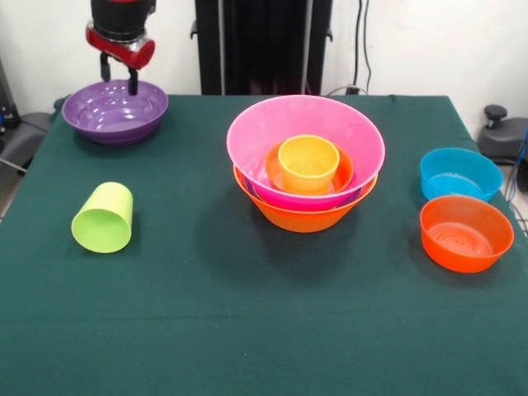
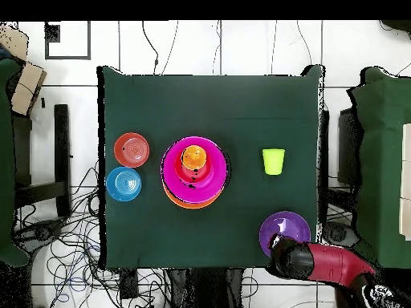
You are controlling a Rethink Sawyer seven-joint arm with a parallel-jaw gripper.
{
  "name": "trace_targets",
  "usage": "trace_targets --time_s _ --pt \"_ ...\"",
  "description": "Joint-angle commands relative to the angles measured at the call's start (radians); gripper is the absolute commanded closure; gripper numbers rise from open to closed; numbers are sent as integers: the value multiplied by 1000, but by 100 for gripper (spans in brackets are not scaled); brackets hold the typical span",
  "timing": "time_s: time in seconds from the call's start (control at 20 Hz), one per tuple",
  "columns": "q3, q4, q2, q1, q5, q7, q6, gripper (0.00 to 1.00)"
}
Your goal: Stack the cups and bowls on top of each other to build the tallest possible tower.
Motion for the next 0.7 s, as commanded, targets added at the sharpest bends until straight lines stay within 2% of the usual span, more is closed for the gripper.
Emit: trace_targets --time_s 0.05,0.2,0.3,0.4,0.7 --pt "-73 43 10 36 -14 192 -250 0" --pt "-79 48 38 40 66 228 -197 0" --pt "-35 38 35 5 125 194 -127 0" --pt "-36 30 15 24 172 182 -69 0" --pt "-32 19 50 39 235 160 -84 0"
